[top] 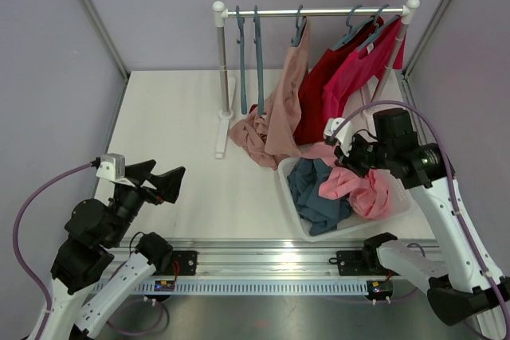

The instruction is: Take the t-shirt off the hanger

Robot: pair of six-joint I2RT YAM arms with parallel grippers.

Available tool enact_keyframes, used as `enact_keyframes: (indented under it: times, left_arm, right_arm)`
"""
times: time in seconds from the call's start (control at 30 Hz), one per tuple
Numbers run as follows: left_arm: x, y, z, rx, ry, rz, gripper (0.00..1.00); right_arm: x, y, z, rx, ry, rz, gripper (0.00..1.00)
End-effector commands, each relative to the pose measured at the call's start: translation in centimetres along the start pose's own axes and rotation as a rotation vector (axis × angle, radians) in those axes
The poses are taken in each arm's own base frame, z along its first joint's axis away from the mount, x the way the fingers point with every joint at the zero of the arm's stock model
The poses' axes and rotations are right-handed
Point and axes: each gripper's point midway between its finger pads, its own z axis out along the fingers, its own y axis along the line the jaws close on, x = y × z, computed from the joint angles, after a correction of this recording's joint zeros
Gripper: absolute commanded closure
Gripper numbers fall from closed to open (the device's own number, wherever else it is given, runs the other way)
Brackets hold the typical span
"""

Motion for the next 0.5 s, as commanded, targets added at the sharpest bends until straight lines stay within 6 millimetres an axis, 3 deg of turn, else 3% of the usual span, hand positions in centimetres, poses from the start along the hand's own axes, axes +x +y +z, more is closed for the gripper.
enact_keyframes:
  times: [0.0,0.1,0.23,0.47]
  left_arm:
    - [-1.3,-0.5,-0.3,0.022,-0.041,0.003,0.01]
    - [-1.4,-0.5,-0.3,0.022,-0.043,0.008,0.01]
    - [-1.5,-0.5,-0.3,0.022,-0.043,0.011,0.01]
    - [-1.4,-0.6,-0.1,0.026,-0.04,0.007,0.01]
  right_arm:
    - [1.5,0.7,-1.1,-0.004,0.054,-0.087,1.0]
    - [1.5,2.0,-1.9,-0.026,0.033,-0.095,1.0]
    - [-1.5,0.6,-4.6,0.14,-0.108,-0.114,1.0]
    - [-6.9,-4.2,-9.4,0.375,-0.219,-0.058,1.0]
